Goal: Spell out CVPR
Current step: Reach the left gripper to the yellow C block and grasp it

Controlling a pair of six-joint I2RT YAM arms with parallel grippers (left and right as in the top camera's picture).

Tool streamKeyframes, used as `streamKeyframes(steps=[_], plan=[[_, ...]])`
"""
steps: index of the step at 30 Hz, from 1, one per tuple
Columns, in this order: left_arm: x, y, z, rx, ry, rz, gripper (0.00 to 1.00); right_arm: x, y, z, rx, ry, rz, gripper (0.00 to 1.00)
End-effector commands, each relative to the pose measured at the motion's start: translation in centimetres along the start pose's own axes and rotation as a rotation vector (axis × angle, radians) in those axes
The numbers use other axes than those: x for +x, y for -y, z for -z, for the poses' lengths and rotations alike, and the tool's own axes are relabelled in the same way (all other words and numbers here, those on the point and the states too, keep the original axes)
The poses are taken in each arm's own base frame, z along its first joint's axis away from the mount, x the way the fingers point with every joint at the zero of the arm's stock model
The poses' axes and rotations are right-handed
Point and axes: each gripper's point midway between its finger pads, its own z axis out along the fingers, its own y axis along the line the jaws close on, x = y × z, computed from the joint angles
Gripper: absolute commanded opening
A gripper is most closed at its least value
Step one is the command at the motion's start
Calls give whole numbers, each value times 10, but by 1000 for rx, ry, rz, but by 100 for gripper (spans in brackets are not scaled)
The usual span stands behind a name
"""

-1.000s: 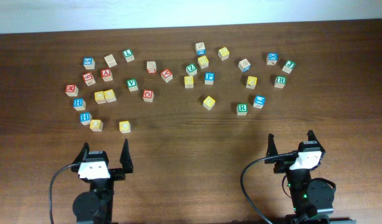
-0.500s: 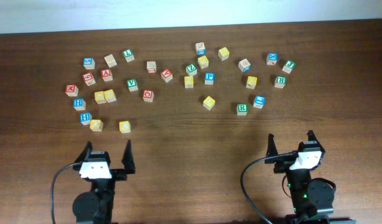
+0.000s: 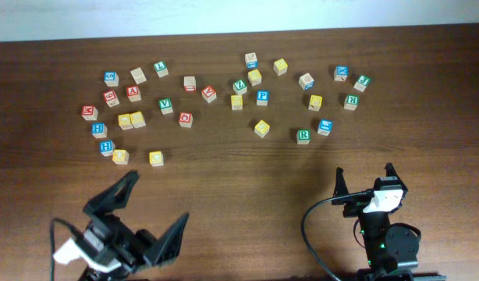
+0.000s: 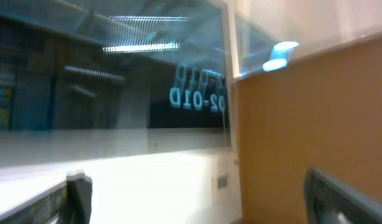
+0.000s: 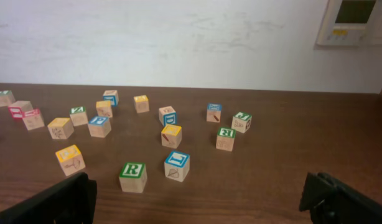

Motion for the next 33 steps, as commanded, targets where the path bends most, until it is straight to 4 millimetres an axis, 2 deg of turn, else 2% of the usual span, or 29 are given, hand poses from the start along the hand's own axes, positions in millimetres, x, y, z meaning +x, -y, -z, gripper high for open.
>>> streamKeyframes(steps=[1,3,4,5,6,7,8,9,10,11,12,13,14,17,19,20,23,25,28,30,32,33], plan=[[4,-8,-23,-35,-434,-144,99,3,-1,0,-3,-6,-3,98],[-2,-9,-28,-41,-579,-110,99,3,-1,0,-3,-6,-3,98],[-6,-13,-33,-52,-591,-101,99,3,-1,0,-3,-6,-3,98],[-4,-29,-34,-138,-622,-73,99,3,-1,0,-3,-6,-3,98],[5,-54,-28,-282,-699,-31,99,3,-1,0,-3,-6,-3,98],[28,-89,-11,-467,-882,12,99,3,-1,0,-3,-6,-3,98],[60,-107,1,-542,-1092,106,99,3,-1,0,-3,-7,-3,98],[81,-104,-1,-493,-1181,203,99,3,-1,0,-3,-6,-3,98],[109,-91,-6,-385,-1264,368,99,3,-1,0,-3,-6,-3,98],[139,-102,1,-408,-1385,455,99,3,-1,0,-3,-6,-3,98],[164,-142,26,-720,-1491,500,99,3,-1,0,-3,-6,-3,98],[173,-166,47,-969,-1526,509,99,3,-1,0,-3,-6,-3,98],[186,-182,66,-1121,-1591,498,99,3,-1,0,-3,-6,-3,98],[230,-187,86,-1144,-1750,533,99,3,-1,0,-3,-8,-3,98],[255,-192,95,-1145,-1764,538,99,3,-1,0,-3,-8,-3,98],[266,-199,92,-1141,-1731,527,99,3,-1,0,-3,-8,-3,98],[275,-211,80,-1130,-1662,510,99,3,-1,0,-3,-8,-3,98],[284,-204,77,-1086,-1660,568,99,3,-1,0,-3,-8,-3,98],[313,-204,92,-1031,-1722,551,99,3,-1,0,-3,-8,-3,98],[326,-205,94,-1002,-1734,535,42,3,-1,0,-3,-8,-3,98],[336,-210,94,-1002,-1731,517,70,3,-1,0,-3,-8,-3,98],[340,-213,92,-1000,-1720,513,72,3,-1,0,-3,-8,-3,98]])
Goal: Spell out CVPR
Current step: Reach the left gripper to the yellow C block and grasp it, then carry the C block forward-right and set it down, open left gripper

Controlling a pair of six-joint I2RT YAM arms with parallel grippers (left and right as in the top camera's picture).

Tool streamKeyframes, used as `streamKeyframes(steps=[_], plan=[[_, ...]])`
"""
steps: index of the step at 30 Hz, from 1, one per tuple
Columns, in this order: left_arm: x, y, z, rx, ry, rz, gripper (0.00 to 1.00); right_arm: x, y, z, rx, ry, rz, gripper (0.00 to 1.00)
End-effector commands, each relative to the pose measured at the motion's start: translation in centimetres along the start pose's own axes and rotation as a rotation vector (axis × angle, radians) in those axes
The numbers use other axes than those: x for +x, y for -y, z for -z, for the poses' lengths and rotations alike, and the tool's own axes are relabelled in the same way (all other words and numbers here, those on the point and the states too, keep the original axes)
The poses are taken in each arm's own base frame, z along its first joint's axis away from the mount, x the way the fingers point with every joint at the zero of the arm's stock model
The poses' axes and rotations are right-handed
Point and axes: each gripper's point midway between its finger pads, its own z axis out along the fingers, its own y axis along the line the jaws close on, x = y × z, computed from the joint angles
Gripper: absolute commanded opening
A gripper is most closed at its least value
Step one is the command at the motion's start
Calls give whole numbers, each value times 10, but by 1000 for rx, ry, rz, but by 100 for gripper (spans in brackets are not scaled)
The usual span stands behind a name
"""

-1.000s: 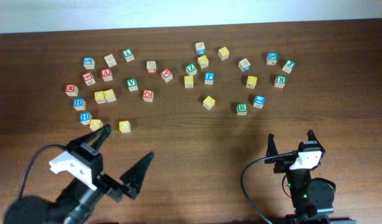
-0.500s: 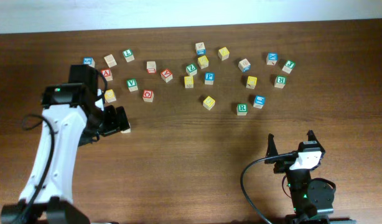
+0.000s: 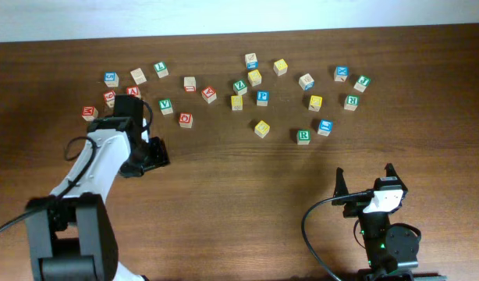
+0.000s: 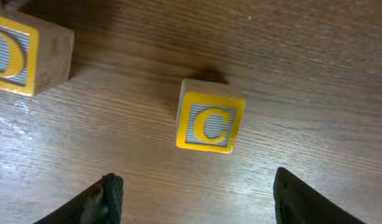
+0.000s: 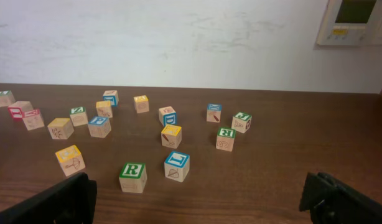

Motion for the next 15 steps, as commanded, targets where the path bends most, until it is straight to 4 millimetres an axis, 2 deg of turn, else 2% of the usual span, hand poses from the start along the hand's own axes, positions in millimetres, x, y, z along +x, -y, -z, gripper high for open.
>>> streamKeyframes(steps=[1,5,8,9,12,14,15], plan=[[-7,3,-16,4,8,-15,74,3,-1,0,-3,-7,-3,99],[-14,15,-38,8,18,-143,73,3,-1,0,-3,-7,-3,98],[-23,17,-47,6,43,-146,62,3,-1,0,-3,-7,-3,98],[-23,15,-47,-6,46,-146,53,3,-1,0,-3,-7,-3,98],[-24,10,-47,-39,49,-145,48,3,-1,0,-3,-7,-3,98],[-25,10,-47,-38,52,-145,34,3,-1,0,-3,-7,-3,98],[-25,10,-47,-38,52,-145,36,3,-1,0,-3,-7,-3,98]])
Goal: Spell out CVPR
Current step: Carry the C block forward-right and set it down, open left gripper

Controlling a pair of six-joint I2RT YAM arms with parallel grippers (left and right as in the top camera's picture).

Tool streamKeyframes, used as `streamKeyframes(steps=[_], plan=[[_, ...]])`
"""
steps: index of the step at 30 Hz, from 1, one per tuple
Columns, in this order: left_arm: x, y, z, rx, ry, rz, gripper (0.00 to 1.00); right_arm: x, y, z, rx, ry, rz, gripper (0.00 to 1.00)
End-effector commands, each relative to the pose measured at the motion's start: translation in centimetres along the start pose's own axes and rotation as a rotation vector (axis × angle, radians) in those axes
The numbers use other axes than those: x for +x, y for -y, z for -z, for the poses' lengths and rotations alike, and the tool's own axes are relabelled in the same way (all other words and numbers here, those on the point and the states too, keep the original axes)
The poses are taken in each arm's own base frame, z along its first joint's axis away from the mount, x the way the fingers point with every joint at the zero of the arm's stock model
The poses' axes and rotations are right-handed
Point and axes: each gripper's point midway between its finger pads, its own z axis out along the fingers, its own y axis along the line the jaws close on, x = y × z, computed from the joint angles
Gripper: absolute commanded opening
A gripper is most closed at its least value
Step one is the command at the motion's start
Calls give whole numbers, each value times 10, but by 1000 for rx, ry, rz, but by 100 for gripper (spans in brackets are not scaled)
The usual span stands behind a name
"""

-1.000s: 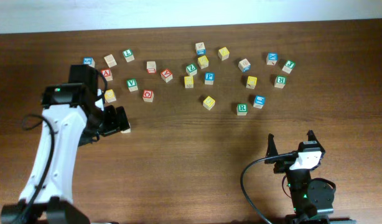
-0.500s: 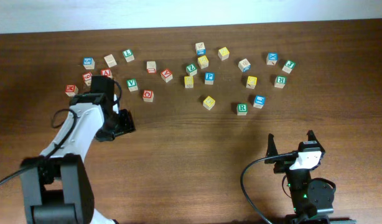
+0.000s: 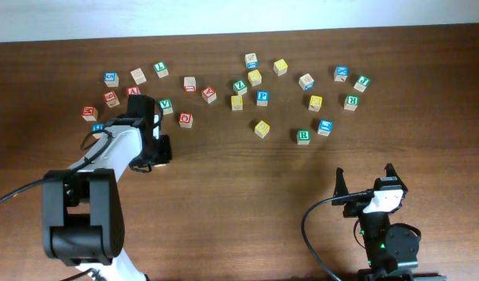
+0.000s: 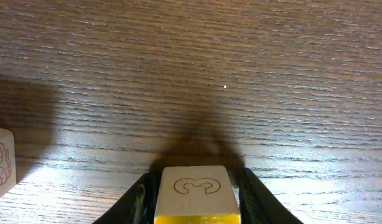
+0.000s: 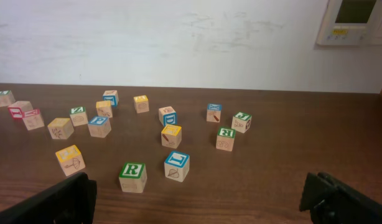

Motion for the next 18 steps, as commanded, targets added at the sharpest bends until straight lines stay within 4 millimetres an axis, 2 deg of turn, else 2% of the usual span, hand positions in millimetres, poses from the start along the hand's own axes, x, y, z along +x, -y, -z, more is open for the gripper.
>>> streamKeyframes(steps=[1,2,10,11,12,13,15,17,18], plan=[[2,-3,-4,-16,-8,-5,29,3,-1,0,-3,-7,-3,98],[2,-3,-3,-15,-8,-4,24,3,-1,0,-3,-7,-3,98],[3,17,9,94,-52,-3,20,3,-1,0,-3,-7,-3,98],[4,25,15,142,-76,-1,19,3,-1,0,-3,-7,-3,98],[8,38,24,215,-110,4,12,3,-1,0,-3,-7,-3,98],[14,53,30,309,-143,9,16,3,-1,0,-3,-7,-3,98],[27,73,38,409,-203,10,16,3,-1,0,-3,-7,-3,98],[51,94,43,431,-284,-37,14,3,-1,0,-3,-7,-3,98],[75,122,42,425,-322,-135,18,3,-1,0,-3,-7,-3,98]])
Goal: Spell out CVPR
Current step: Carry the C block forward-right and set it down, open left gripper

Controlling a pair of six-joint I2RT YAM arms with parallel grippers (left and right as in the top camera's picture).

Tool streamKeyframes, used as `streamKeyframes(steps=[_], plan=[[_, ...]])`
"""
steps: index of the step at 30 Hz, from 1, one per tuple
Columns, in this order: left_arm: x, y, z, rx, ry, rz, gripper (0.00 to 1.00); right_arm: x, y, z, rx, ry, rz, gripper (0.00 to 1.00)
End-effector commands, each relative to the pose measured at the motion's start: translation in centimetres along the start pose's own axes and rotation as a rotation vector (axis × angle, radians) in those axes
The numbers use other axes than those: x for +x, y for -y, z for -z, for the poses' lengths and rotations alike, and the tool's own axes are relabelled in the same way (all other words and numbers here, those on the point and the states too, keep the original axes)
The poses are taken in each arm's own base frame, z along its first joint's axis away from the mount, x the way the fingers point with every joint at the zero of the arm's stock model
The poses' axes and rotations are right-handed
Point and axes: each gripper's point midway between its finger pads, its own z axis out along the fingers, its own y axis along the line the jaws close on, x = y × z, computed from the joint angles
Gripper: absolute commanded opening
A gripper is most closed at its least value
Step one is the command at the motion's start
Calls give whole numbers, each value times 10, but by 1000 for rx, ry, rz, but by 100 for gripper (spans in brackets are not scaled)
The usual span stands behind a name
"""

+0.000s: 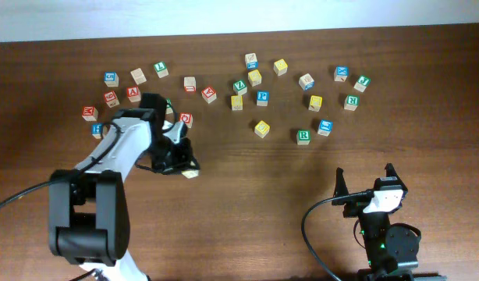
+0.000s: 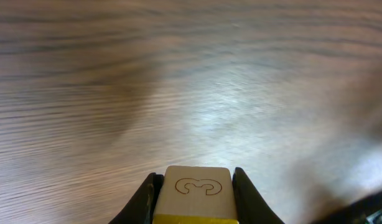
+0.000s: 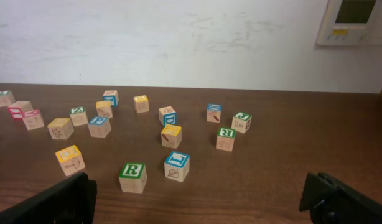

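Observation:
My left gripper [image 1: 185, 165] is shut on the yellow C block [image 2: 192, 190]. The block's bare side, engraved with a 3, faces the wrist camera. From overhead the block [image 1: 191, 172] shows just below the jaws, right of the left cluster. A green V block [image 1: 239, 86], a blue P block [image 1: 262, 97] and a green R block [image 1: 303, 136] lie among the scattered blocks. The R block [image 3: 133, 176] is also nearest in the right wrist view. My right gripper [image 1: 364, 185] stands open near the front right, holding nothing.
Many other letter blocks are scattered across the far half of the wooden table [image 1: 247, 211], in a left group [image 1: 111, 97] and a right group [image 1: 333, 86]. A blue L block [image 3: 177, 165] sits beside the R. The left arm [image 1: 122, 144] lies over part of the left group.
My left gripper, still shut on the C block, has moved to the right, away from the left group of blocks. The right arm has not moved.
The left arm was first at the front left, its gripper open and its camera facing the room. Then the open gripper was over the yellow C block. Then it was shut on the block on the table, and now holds it further right.

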Motion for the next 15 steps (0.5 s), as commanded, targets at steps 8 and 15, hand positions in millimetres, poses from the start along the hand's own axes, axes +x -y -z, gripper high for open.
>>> streamKeyframes(steps=[8,15], plan=[[22,42,-40,-373,81,-80,19,3,-1,0,-3,-7,-3,98],[21,58,-47,-408,164,-20,25,3,-1,0,-3,-7,-3,98]])
